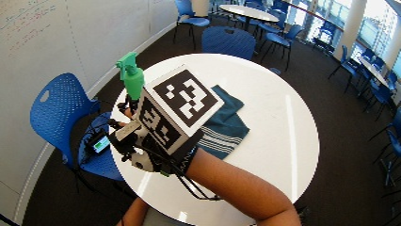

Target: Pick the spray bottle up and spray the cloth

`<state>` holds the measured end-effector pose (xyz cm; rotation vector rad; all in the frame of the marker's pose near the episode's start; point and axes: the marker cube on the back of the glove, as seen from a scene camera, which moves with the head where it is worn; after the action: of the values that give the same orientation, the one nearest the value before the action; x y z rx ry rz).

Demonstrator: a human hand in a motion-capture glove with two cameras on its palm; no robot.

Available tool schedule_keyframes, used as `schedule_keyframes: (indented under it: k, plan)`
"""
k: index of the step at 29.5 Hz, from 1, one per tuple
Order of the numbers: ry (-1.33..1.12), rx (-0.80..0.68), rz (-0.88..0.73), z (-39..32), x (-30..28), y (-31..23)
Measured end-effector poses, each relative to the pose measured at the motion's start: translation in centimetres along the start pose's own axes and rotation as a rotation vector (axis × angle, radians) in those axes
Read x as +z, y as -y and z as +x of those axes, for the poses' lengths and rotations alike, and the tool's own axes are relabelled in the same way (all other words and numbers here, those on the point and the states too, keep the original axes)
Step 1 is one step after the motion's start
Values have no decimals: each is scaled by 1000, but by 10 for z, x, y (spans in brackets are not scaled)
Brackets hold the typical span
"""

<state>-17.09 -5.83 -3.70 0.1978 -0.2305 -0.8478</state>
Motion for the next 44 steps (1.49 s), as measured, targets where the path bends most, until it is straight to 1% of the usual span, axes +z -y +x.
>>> schedule_keyframes:
  k: [17,29,34,38,44]
  plan:
    - [-31,1,-24,2,0,-4]
    - [-72,-23,2,4,-9,11]
    - [-37,-57,39,-21,-5,34]
    - [-78,-40,-3,-2,-8,15]
    - [-65,-35,-17,-2,-4,10]
